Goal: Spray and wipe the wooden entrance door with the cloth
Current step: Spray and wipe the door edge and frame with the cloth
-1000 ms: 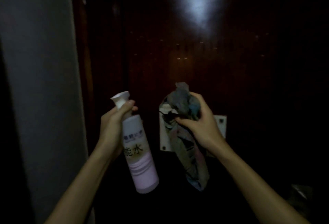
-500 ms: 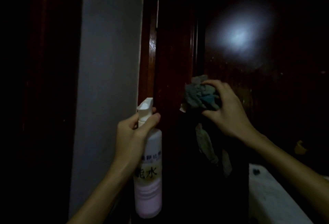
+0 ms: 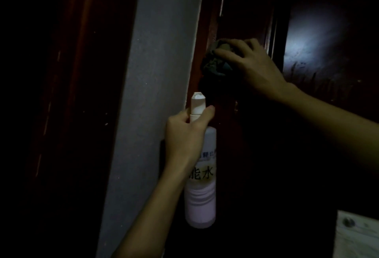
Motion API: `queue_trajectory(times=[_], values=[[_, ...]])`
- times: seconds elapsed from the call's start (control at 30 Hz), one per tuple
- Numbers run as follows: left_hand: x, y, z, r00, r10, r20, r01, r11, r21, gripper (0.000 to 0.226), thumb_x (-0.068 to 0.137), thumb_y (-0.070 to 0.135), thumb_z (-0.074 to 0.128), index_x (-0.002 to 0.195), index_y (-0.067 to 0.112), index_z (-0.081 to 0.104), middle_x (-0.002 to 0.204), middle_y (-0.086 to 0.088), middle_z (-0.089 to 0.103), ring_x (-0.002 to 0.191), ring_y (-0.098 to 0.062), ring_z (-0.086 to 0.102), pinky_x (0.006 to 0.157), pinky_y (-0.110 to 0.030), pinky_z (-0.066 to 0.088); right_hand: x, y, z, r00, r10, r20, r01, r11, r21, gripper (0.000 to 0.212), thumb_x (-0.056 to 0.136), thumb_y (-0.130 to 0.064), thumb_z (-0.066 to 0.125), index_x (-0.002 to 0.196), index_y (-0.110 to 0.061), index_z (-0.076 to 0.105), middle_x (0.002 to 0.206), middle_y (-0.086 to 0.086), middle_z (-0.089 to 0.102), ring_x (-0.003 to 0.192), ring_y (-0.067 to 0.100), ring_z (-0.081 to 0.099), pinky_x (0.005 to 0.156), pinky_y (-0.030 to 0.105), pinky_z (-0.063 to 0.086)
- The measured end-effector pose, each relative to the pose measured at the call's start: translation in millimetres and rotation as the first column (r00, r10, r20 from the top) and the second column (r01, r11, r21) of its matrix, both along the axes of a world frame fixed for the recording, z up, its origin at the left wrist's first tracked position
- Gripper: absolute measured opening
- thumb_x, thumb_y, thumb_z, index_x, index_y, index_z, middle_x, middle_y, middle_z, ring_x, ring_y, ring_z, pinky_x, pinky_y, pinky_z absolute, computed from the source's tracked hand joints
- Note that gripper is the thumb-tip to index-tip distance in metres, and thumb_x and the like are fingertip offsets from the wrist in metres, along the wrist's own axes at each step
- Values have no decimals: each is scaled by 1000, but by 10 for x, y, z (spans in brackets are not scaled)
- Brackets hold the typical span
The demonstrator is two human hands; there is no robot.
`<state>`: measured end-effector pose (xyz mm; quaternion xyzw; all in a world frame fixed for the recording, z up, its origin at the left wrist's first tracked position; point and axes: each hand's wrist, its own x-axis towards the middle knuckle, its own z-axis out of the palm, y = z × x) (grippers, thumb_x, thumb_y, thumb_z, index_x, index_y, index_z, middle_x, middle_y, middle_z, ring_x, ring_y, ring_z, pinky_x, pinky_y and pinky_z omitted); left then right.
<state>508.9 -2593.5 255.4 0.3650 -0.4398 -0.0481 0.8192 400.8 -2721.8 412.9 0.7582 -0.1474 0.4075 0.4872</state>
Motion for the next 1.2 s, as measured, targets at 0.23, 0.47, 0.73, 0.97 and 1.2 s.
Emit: queue_trajectory(times=[0.23, 0.47, 0.73, 0.97, 1.2], values=[[87, -231, 156, 1000, -7, -10, 7, 1000, 23, 33, 87, 28, 76, 62, 16, 58, 57, 2, 57, 53, -8, 52, 51, -22, 39, 47, -253, -80, 994, -48, -94, 55, 996, 70, 85, 81, -67, 41, 155, -30, 23, 163, 18, 16, 147, 45, 16, 114, 60, 18], [166, -362, 142, 997, -54, -47, 52, 998, -30, 27, 87, 31, 75, 89, 4, 71, 76, -12, 65, 70, -25, 62, 69, -39, 50, 47, -317, -102, 990, -41, -137, 39, 999, -18, 72, 88, -61, 40, 151, -29, 32, 160, 17, 23, 143, 44, 25, 113, 55, 26], [229, -355, -228, 999, -37, -39, 37, 999, 7, 21, 86, 33, 72, 79, 13, 68, 80, -9, 65, 77, -30, 63, 74, -47, 53, 67, -311, -384, 980, -136, -147, 130, 990, -51, 71, 87, -47, 46, 152, -28, 25, 160, 19, 20, 141, 45, 27, 112, 56, 27], [201, -284, -640, 1000, 26, -7, -26, 998, 50, 10, 91, 25, 70, 87, 16, 72, 71, 6, 67, 74, -16, 65, 69, -34, 52, 52, -334, -1063, 968, -154, -196, 149, 988, -40, 74, 82, -51, 44, 151, -31, 24, 160, 19, 21, 138, 45, 27, 106, 56, 29], [-7, -348, -1029, 996, 78, -43, -78, 997, 21, 17, 91, 26, 69, 82, 12, 69, 72, 4, 67, 72, -8, 62, 65, -28, 50, 10, -357, -1741, 963, -125, -239, 125, 992, -14, 78, 79, -54, 53, 149, -32, 26, 158, 18, 23, 128, 38, 19, 94, 55, 35]])
